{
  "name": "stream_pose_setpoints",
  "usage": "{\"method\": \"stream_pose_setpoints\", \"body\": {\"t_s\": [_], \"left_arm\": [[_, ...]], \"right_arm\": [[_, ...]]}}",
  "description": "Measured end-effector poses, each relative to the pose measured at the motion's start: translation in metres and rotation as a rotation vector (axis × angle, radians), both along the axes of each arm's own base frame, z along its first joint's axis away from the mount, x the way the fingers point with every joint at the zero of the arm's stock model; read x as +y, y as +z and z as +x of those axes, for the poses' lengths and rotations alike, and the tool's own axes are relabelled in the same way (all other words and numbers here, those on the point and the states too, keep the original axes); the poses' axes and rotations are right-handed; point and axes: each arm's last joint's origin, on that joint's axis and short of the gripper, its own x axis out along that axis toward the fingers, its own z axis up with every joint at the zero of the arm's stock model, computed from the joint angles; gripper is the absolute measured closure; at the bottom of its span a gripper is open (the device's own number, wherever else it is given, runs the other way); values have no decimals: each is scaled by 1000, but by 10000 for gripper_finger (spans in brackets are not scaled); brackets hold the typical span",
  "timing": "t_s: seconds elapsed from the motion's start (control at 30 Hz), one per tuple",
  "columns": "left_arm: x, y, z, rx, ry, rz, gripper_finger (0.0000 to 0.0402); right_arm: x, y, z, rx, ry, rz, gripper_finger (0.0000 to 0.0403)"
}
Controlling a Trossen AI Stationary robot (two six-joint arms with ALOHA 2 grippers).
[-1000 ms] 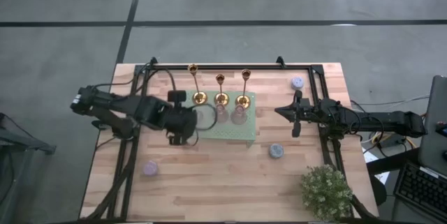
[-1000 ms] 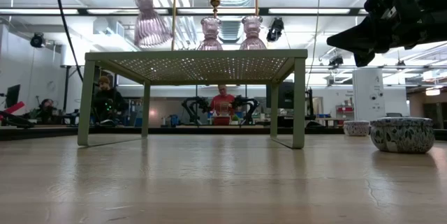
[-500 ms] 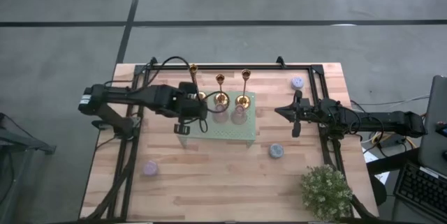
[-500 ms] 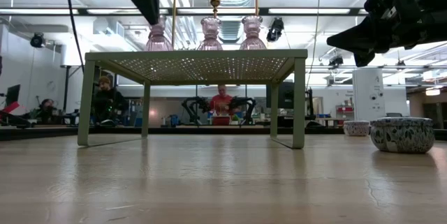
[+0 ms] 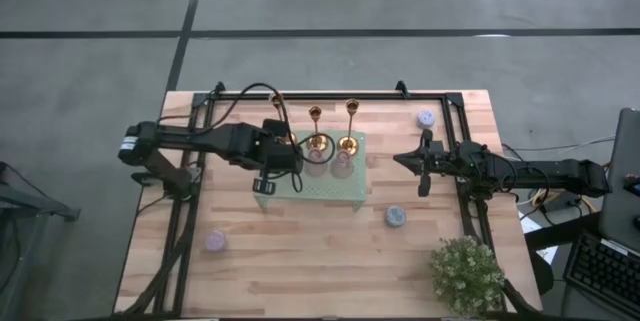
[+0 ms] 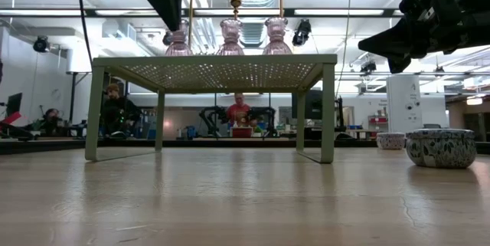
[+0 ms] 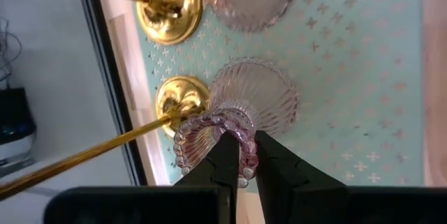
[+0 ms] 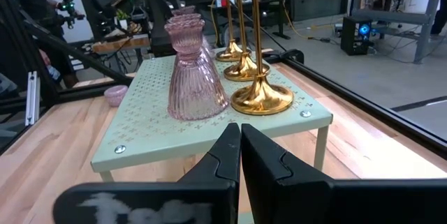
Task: Pick & Place candle stick holders
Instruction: Put the transparent glass candle holder on the shelf aligned with the other transparent glass candle holders
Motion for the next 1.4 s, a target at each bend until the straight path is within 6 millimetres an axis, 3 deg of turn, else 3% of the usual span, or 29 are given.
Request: {"method": "stream_pose_setpoints", "body": {"t_s": [0.17, 1.4], "left_arm": [[-1, 9, 1, -33, -9, -34, 367], [-1, 8, 2, -74, 75, -74, 353]], "right_arm": [[0, 0, 0, 0, 0, 0, 394], [0, 0, 0, 0, 0, 0, 394]]}}
